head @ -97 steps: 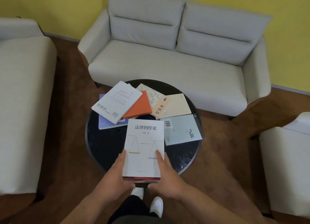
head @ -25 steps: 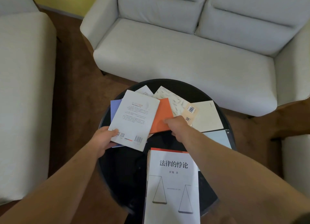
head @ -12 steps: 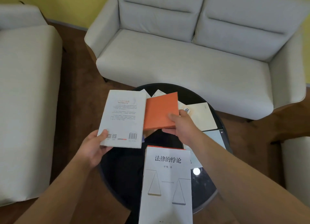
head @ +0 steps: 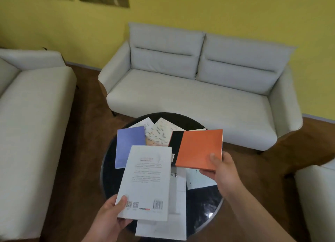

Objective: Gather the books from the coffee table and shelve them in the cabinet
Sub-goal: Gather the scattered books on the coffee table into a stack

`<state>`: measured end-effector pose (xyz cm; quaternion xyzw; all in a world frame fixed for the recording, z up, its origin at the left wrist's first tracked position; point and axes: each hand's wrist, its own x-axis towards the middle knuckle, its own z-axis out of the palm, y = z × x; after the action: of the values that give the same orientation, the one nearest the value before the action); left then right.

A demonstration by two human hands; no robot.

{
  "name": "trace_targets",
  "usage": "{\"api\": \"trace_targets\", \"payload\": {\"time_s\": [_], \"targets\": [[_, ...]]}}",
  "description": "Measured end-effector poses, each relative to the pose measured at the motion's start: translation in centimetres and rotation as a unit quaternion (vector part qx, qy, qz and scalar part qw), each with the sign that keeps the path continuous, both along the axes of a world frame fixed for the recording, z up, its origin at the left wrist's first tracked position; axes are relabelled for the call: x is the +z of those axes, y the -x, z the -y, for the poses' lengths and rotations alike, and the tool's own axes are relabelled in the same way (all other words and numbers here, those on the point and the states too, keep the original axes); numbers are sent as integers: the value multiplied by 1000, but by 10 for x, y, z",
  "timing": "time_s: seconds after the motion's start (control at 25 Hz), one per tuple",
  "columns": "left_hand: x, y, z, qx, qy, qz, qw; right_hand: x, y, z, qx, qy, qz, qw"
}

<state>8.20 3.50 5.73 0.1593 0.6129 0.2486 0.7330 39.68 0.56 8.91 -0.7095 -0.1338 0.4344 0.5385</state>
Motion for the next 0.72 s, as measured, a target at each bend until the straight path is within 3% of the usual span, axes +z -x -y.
{"api": "trace_targets", "payload": {"time_s": [0.12, 0.2, 0.4, 0.44, 0.6, 0.72], "targets": [[-17, -9, 30, -3, 21, -22, 1000, -8, -4, 32, -6, 5, 42, 999], [-29, -14, 40, -47, -3, -96, 994, -12, -7, 49, -29, 1, 44, 999], [-30, -20, 37, -254, -120, -294, 914, -9, -12, 73, -45, -19, 45, 998], [-28, -22, 36, -282, -131, -310, 898, -8, -13, 75, -43, -21, 51, 998], [-28, -25, 38, -309, -159, -275, 896, -4, -17, 77, -44, -20, 63, 997], [-20, -24, 39, -356, -159, -285, 876, 5, -17, 78, -24, -12, 62, 998]]}}
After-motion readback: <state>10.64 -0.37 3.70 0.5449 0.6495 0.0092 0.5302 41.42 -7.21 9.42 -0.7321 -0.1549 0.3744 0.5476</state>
